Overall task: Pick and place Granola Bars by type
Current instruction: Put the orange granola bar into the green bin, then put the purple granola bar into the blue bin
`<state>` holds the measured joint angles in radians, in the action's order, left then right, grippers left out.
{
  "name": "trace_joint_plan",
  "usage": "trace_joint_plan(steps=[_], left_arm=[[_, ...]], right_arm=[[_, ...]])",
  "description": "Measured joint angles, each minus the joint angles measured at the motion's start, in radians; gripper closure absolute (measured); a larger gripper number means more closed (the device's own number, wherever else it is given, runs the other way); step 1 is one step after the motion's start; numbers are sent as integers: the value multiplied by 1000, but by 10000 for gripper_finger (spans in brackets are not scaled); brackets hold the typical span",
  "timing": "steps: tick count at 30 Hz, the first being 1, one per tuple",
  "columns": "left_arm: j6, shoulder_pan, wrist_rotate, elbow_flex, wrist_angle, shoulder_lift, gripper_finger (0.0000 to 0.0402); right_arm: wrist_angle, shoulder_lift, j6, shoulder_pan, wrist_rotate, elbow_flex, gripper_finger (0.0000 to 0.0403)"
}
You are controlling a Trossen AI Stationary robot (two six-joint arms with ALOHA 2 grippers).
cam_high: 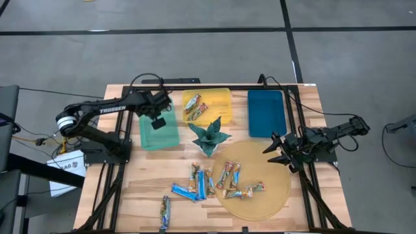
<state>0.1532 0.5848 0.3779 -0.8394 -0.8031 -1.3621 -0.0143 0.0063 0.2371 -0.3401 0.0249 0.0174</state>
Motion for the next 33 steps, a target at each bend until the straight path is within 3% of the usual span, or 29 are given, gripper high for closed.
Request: trace_joint_plan(steps=[15,25,33], left_arm=[[24,15,-2,0,0,0,262],[-71,-26,-23,0,-1,97,259],[-167,-151,-153,0,18,278,260]], right_arm=[[0,0,0,0,0,0,214],[0,0,0,0,0,0,214],[0,0,0,0,0,0,214]])
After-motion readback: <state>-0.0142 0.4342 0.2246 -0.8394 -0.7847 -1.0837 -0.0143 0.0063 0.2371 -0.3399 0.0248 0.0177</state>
